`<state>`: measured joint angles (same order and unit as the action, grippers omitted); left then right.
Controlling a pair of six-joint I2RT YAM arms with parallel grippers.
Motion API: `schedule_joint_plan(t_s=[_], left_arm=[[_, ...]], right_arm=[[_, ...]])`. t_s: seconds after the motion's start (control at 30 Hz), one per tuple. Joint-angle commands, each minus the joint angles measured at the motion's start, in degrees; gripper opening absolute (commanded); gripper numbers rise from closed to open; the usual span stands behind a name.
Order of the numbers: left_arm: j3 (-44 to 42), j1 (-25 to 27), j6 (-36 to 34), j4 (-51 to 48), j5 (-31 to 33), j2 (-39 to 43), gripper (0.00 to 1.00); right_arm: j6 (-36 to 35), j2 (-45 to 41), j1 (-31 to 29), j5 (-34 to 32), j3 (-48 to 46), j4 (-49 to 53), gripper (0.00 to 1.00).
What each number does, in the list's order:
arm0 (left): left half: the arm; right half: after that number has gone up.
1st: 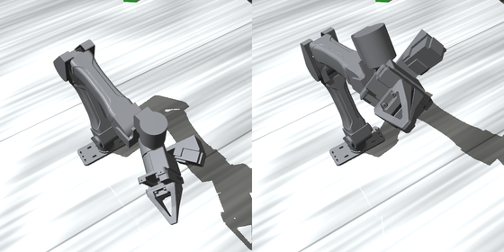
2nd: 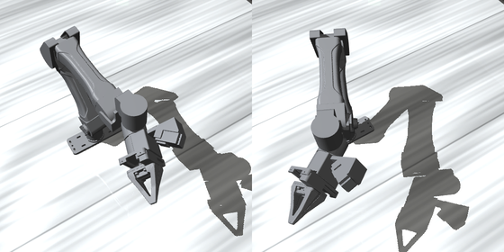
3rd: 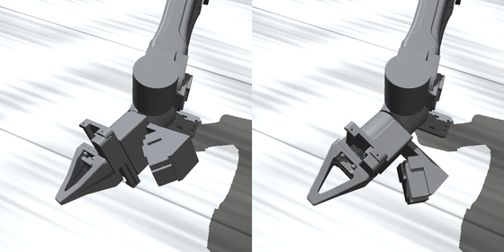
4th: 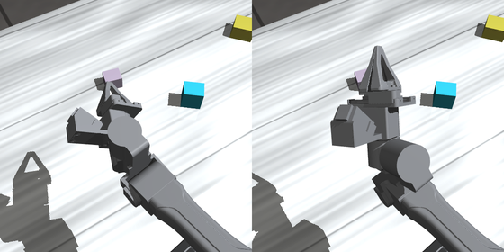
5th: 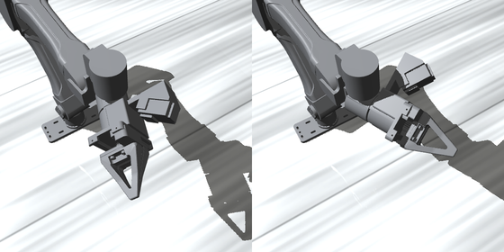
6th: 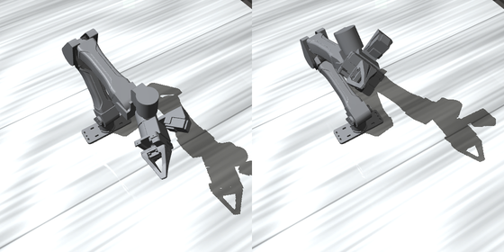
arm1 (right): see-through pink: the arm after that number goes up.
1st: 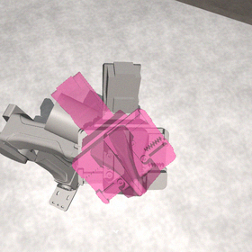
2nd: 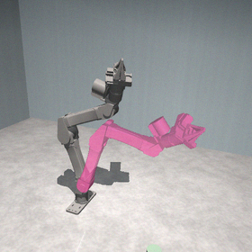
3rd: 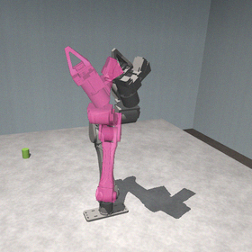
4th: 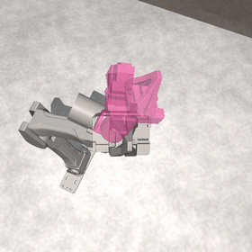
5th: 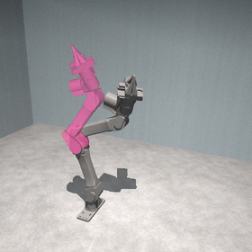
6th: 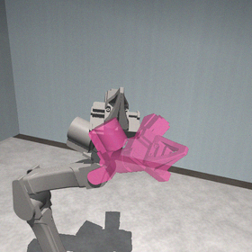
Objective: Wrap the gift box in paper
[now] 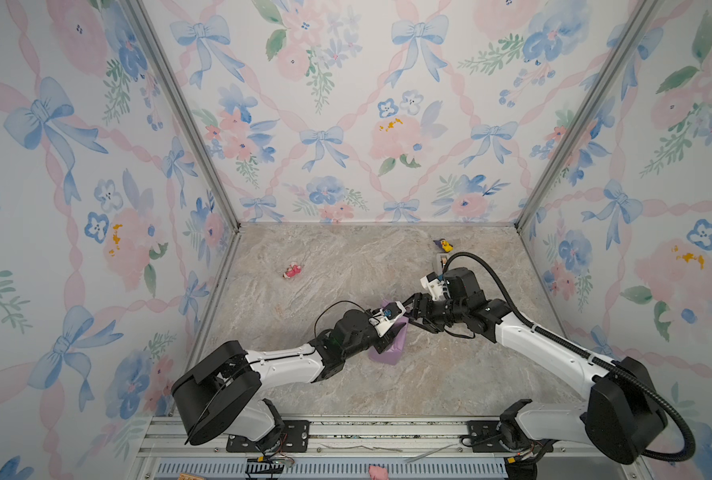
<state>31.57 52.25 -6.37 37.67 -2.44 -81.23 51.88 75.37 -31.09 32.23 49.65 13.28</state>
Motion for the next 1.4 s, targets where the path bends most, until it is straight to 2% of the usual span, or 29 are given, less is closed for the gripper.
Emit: schedule_joint_plan(t_s=[0.0,1.07,1.27,1.37], left_arm=[[-0.64,0.50,-1.33,-8.09,-1.51,-2.36,0.43],[0.61,1.01,-2.62,-8.92,-1.16,-3.31,0.43],[1.34,1.05,-2.77,-9.12,-1.08,-3.08,0.44],[1.62,1.09,-2.16,-9.36,-0.98,-2.32,0.49]], right_arm=[[-1.58,0.91,-0.59,1.26,2.75,3.40,0.71],[-8.63,7.79,-4.15,-5.83,13.02,20.38,0.73],[-10.81,9.85,-4.06,-8.89,14.10,24.36,0.69],[-11.44,10.82,-4.02,-9.50,13.88,25.13,0.65]])
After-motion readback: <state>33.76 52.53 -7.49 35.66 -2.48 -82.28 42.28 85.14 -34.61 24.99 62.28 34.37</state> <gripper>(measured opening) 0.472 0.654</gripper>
